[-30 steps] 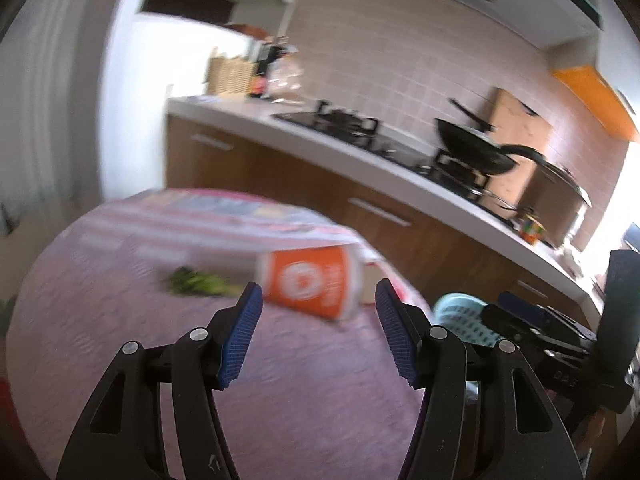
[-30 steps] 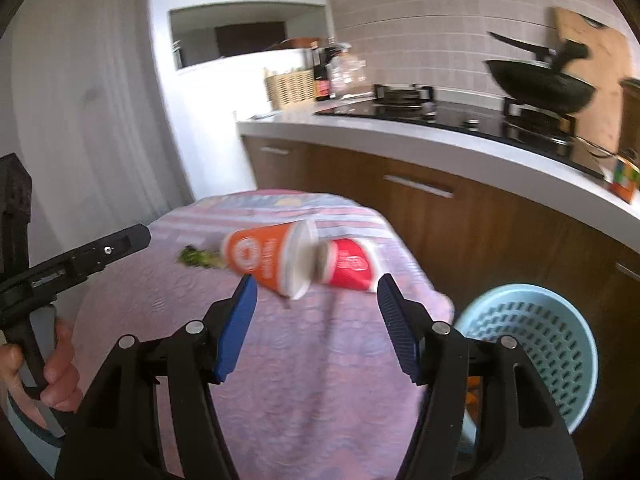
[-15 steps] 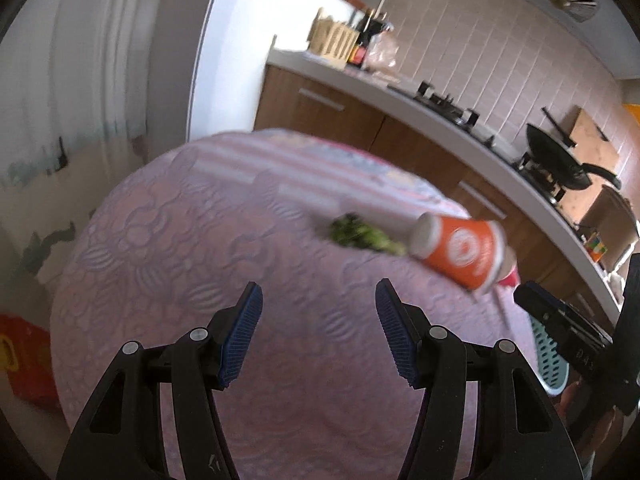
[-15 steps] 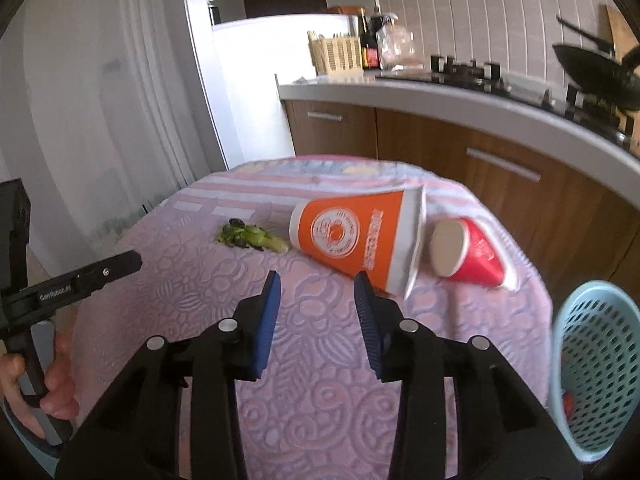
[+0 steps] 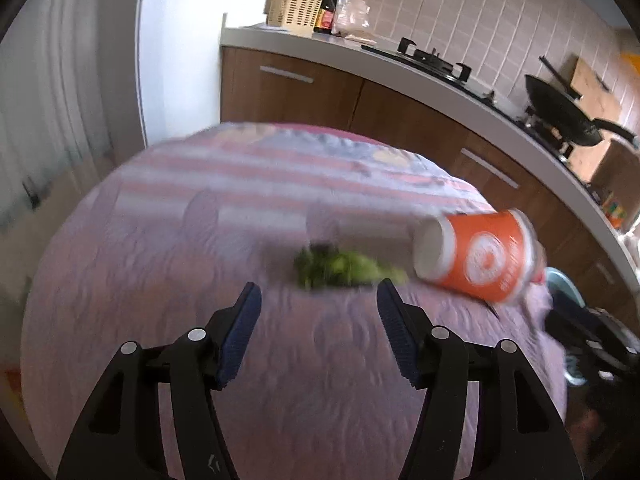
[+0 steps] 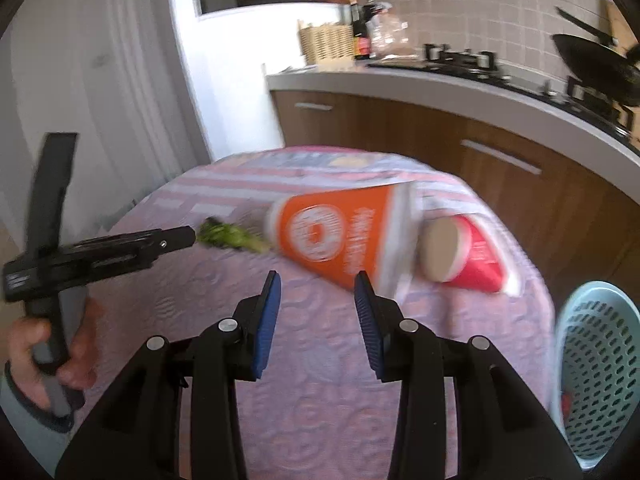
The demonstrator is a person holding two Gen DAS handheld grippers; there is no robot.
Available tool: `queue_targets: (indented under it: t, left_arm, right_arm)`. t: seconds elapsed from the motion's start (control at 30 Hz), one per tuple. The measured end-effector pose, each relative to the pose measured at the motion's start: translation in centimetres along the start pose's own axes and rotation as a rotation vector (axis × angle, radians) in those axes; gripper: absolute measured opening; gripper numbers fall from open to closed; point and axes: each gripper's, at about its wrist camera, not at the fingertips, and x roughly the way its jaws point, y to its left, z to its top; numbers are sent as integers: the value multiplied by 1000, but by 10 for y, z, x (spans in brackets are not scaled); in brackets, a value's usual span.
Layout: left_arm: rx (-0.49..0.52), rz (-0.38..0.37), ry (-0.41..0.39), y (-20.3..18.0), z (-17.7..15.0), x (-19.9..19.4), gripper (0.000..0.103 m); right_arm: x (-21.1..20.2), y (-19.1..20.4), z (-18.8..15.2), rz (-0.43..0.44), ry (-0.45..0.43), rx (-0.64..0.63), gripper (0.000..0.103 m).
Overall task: Collect trash
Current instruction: 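Move both tools back toward the cups and green stalk on the table, then grasp the green vegetable stalk with the left tool while the right tool grasps the orange cup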
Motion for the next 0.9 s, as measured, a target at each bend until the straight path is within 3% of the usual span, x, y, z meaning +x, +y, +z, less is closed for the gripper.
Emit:
queue_targets:
  t: [0.3, 0.43, 0.57, 0.6, 0.73, 0.9]
  left_arm:
    - [57, -63, 68, -12, 7, 32, 55]
    - [86, -86, 101, -21, -7, 22, 53]
    - [102, -182, 143, -30, -20, 6, 53]
    - [118, -176, 139, -33, -22, 3, 53]
    - [186, -30, 80, -39, -15, 4, 60]
    - [264, -24, 114, -50, -7, 33, 60]
  right_arm:
    - [-18, -77, 7, -94, -18, 121, 35]
    - [-13, -86, 5, -84, -3, 148, 35]
    - [-8, -81, 5, -74, 0, 135, 35]
    - [-7, -80, 5, -66, 1, 131, 35]
    - [0, -71, 4, -38, 17, 106, 35]
    - [16, -63, 15, 9, 46, 65, 35]
